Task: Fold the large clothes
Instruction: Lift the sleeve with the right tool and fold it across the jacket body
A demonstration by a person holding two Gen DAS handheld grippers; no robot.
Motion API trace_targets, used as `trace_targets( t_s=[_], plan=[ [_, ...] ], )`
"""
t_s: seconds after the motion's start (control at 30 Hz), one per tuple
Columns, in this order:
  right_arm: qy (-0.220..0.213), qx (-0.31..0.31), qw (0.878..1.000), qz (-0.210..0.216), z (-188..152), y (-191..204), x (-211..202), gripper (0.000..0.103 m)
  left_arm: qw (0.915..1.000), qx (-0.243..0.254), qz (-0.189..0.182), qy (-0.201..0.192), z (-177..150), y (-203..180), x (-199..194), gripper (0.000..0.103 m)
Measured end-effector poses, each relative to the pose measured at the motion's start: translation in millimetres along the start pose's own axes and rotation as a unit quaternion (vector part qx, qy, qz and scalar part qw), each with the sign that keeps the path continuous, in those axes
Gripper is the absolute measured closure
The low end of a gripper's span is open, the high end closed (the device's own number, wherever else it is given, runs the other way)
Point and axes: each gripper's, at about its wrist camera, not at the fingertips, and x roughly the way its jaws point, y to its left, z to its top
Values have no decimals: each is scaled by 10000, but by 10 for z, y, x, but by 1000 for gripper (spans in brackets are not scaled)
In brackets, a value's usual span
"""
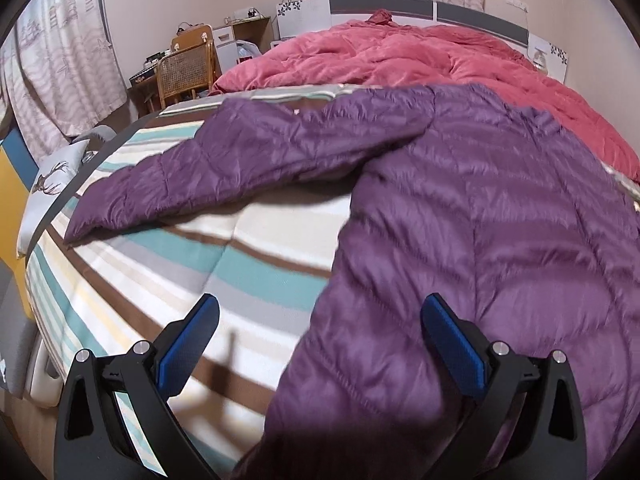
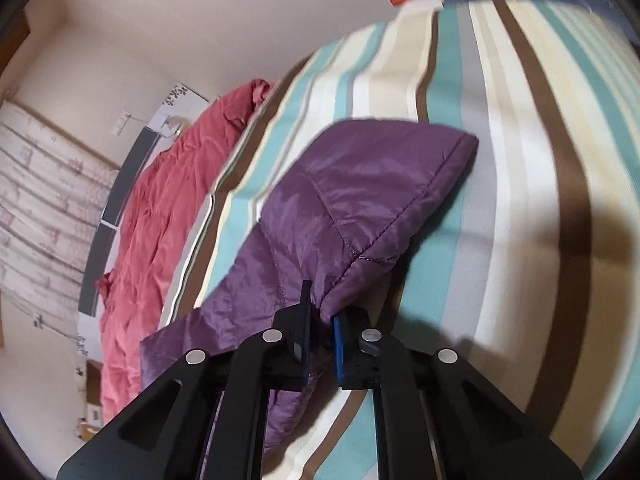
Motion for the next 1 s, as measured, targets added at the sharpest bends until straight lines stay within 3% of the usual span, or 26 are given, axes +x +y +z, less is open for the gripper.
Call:
trace_targets(
  t_s=[0.13,0.27,0.47,0.73,0.9,1.0],
  plan=[
    [-272,-323,9990,-120,57,144,-118,96,9999,-6,86,-61,123,-12,85,2],
    [-414,-861,9949,-316,56,353,-185,96,9998,64,113,142,87,-46,255,2],
    [-675,-1840,9792,-521,-80,841,-289,96,9994,-58,-63,336,57,-14,350,2],
    [-956,-3090,9461,-148,-560,1538,-482,96,9991,-86,-107,389,36,-30,382,2],
    [-885,-3892,9167,203,-1085,1960,-523,96,9982,-269,-327,430,28,44,409,2],
    [-744,-4637,8820,382,-1559,2223,-490,96,9983,-259,-312,410,23,34,404,2]
  ],
)
